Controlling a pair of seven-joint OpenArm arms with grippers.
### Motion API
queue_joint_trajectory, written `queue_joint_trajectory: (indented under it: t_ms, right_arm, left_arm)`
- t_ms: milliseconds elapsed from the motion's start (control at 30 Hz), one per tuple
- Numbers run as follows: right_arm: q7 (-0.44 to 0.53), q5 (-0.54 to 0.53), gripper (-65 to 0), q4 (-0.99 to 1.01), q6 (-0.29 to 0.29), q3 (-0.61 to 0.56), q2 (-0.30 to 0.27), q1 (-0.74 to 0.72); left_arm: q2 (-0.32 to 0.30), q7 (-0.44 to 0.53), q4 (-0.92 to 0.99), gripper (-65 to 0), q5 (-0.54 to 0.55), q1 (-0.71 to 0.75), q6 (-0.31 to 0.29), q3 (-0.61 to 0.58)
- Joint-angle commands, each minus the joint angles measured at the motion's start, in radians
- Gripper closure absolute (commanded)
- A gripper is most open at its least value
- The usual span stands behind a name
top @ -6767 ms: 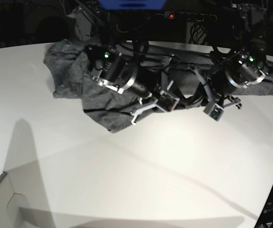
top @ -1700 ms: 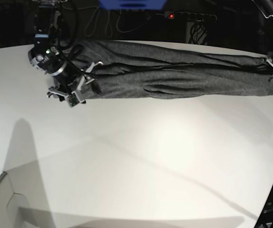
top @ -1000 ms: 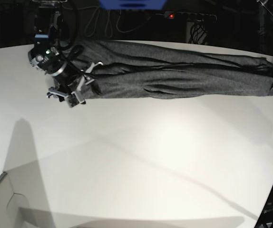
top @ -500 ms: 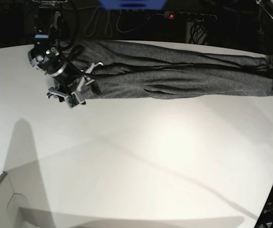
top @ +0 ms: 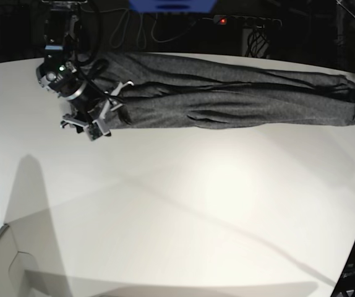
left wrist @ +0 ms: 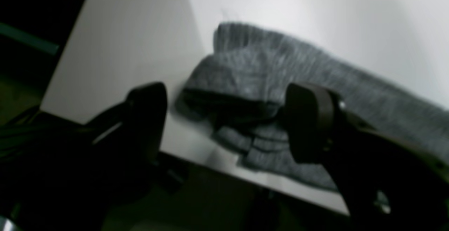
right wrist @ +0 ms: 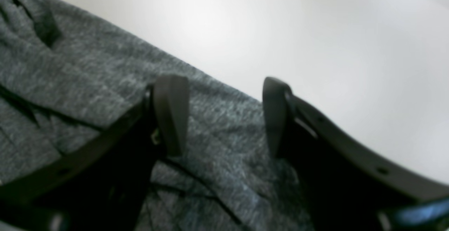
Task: Layout the t-shirt on the table in an organized manner, then fold the t-shirt properly
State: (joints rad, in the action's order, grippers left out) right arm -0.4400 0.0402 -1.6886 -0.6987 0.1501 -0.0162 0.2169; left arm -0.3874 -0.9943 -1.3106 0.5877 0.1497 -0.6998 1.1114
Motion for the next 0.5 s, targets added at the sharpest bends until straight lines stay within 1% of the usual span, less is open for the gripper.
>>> queue_joint_trajectory:
  t_ms: [0, 167, 333, 467]
  right_arm:
    - [0.028, -0.02, -33.5, -0.02, 0.001, 0.001, -0.003, -0.009]
    - [0.028, -0.02, -34.7, -0.018, 0.001, 0.01, 0.002, -0.01]
    - [0.028, -0.02, -40.2, -0.018, 0.001, 0.01, 0.002, -0.01]
    - [0.028, -0.02, -41.0, -0.018, 0.001, 0.01, 0.0, -0.01]
  left_arm:
    - [-0.026, 0.015, -0.011, -50.8, 0.024, 0.011, 0.002, 0.008]
    - [-0.026, 0.015, -0.01, -50.8, 0.038, 0.015, 0.002, 0.008]
    - [-0.025, 0.015, -0.007, -50.8, 0.039, 0.006, 0.002, 0.011]
    - [-0.018, 0.015, -0.007, -50.8, 0.051, 0.003, 0.002, 0.011]
